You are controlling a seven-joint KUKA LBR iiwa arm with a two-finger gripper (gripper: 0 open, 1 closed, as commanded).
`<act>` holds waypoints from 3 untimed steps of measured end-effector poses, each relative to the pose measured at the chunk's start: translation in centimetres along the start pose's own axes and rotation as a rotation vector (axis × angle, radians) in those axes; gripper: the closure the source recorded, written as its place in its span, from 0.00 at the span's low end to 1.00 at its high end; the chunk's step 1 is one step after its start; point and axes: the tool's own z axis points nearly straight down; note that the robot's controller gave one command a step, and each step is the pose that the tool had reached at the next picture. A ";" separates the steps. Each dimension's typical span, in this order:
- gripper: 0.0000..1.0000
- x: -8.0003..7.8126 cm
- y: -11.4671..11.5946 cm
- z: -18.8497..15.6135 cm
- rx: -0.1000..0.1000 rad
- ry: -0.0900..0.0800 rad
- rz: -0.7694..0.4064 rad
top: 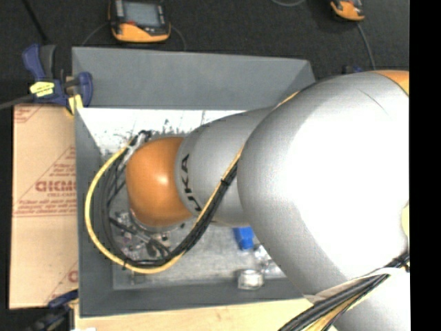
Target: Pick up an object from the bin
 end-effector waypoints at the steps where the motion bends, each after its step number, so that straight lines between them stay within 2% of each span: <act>1: 1.00 0.0 0.0 0.0 0.000 -0.001 0.002; 2: 0.00 0.0 0.0 0.0 0.000 0.000 0.003; 3: 1.00 0.0 0.0 0.0 0.000 0.000 0.004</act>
Offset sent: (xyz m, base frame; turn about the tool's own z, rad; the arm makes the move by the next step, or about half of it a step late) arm 0.0000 0.0000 0.0000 0.0000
